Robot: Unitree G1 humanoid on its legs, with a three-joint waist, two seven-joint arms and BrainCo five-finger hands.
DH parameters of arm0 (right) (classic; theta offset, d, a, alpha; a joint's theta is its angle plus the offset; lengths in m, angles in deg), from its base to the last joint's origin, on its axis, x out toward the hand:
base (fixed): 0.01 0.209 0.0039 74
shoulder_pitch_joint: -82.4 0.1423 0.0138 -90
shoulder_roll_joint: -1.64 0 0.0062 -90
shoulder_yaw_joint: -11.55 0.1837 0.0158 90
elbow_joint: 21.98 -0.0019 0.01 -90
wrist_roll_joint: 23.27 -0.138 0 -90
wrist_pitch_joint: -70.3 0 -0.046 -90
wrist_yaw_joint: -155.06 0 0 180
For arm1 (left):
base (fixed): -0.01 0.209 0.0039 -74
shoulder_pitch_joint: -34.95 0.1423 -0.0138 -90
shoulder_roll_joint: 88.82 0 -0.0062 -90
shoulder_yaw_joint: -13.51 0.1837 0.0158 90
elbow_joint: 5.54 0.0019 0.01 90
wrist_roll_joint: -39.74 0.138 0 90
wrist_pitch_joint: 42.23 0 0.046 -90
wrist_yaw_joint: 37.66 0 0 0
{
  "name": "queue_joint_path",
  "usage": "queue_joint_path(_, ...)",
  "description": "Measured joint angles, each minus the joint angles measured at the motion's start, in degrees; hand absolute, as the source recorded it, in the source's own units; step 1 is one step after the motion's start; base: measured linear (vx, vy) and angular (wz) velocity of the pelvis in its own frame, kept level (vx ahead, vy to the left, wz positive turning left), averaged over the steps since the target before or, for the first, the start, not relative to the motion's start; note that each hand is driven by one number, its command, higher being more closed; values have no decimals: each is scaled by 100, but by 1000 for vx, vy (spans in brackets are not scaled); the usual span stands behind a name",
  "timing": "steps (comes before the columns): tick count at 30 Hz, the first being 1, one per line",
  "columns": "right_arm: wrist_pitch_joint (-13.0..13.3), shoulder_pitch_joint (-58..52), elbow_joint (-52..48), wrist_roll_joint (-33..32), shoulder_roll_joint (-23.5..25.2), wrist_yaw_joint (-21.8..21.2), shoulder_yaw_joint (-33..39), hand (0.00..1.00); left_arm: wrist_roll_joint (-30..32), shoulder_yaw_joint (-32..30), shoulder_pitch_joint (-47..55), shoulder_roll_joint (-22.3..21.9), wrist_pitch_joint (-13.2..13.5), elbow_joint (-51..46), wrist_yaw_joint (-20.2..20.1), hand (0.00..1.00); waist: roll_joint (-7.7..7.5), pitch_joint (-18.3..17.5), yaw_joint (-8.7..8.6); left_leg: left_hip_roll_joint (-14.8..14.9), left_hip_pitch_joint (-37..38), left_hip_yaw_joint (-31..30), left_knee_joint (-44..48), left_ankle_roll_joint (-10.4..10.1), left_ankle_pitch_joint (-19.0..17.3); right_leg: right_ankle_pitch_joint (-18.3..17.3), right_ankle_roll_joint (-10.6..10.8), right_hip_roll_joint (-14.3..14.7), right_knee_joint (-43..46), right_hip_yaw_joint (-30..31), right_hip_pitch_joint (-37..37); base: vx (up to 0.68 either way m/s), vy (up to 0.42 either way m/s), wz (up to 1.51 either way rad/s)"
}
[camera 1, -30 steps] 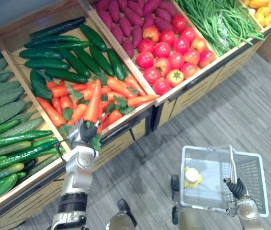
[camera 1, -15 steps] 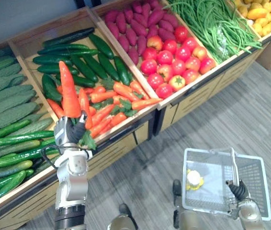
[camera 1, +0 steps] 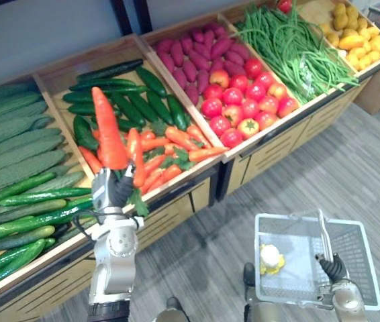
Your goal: Pick vegetable in the basket
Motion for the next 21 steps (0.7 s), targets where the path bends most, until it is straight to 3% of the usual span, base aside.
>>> queue_joint_path(13, -10, -324, -628, -1, -159, 0, -60, 100, -5, 1485, 122, -136, 537, 96, -289, 100, 32, -388, -38, -173, 325, 138, -157, 12, -6, 49, 82, -66, 1, 268, 86, -32, -24, -10)
queue_joint_path(21, -2, -796, -1650, -64, 28, -2, -326, 100, -31, 2622, 66, -542, 665, 1276, -468, 100, 99, -631, -221, -133, 633, 613, -144, -89, -192, 5, 102, 40, -4, 652, 93, -24, -27, -29)
